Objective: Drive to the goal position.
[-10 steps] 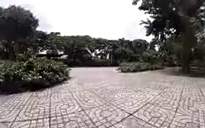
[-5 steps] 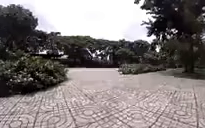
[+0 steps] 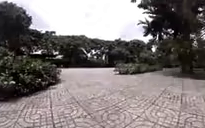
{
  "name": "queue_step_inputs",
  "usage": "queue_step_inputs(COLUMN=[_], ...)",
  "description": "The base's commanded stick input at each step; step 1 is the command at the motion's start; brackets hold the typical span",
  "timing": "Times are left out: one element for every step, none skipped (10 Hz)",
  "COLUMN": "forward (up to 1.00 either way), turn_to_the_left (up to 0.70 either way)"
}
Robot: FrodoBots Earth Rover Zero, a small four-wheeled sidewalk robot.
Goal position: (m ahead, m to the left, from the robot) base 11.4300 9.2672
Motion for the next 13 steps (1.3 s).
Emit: queue_step_inputs(forward=[0.7, 0.7, 0.7, 0.7, 0.7, 0.7, 0.7, 0.7, 0.7, 0.7, 0.7, 0.7, 0.7], turn_to_the_left=[0.0, 0.0, 0.0, 0.0, 0.0, 0.0, 0.0, 0.0, 0.0, 0.0, 0.0, 0.0, 0.0])
